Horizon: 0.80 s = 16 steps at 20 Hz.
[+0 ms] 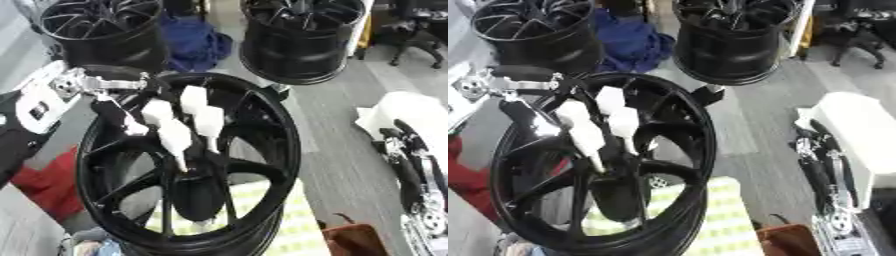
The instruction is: Pull the pin out of the wheel hub.
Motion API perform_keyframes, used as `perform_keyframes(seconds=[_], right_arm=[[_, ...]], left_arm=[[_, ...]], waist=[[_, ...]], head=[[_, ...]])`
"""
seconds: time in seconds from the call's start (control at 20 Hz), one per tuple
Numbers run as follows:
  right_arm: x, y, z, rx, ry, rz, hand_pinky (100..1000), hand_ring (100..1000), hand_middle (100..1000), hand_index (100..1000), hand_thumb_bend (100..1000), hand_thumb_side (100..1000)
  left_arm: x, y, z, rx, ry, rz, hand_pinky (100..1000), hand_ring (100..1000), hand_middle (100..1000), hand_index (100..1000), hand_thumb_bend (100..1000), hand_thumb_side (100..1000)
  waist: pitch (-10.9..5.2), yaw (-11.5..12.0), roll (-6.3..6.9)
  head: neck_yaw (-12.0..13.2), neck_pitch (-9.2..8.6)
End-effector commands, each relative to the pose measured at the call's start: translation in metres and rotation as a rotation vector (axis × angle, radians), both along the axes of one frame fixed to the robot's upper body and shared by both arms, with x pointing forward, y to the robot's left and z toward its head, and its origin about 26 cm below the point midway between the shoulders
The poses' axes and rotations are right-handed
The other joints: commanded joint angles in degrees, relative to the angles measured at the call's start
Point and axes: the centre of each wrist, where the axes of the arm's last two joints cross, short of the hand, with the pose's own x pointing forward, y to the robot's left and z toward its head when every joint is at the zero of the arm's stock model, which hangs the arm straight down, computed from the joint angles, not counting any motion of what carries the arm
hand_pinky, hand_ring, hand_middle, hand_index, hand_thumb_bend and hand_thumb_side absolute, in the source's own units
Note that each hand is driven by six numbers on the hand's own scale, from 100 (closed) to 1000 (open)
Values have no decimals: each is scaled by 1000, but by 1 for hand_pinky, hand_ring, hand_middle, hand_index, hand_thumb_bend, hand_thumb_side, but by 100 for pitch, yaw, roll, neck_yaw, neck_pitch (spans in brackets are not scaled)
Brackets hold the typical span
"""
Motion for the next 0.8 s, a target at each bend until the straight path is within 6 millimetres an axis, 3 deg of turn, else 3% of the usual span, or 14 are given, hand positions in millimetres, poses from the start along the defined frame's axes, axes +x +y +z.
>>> perform_keyframes(seconds=[0.05,0.15,0.3,0.6,0.65,0.8], right_arm=[[3,-3,7,-19,-24,9,777,678,751,923,100,617],[3,-3,7,-19,-23,9,777,678,751,923,100,618],[3,-3,7,-19,-23,8,777,678,751,923,100,619],[3,-3,7,-19,-22,8,777,678,751,923,100,619],[2,-3,7,-18,-21,6,777,678,751,923,100,621],[2,-3,6,-15,-19,3,777,678,751,923,100,621]], left_arm=[[2,11,14,218,-3,-225,620,1000,725,874,282,337],[3,13,14,220,-5,-224,609,1000,716,867,258,316],[4,16,13,212,-2,-217,542,1000,622,805,218,296],[5,17,13,201,1,-211,542,1000,622,805,218,296],[6,16,15,190,0,-208,323,1000,363,588,100,249],[9,18,30,104,-12,-166,309,1000,340,566,100,244]], waist=[[-78,1,-8],[-79,5,-8],[-78,10,-12],[-78,13,-13],[-81,26,-23],[-88,42,-34]], head=[[3,-12],[1,-12],[-3,-12],[-6,-12],[-16,-12],[-27,-12]])
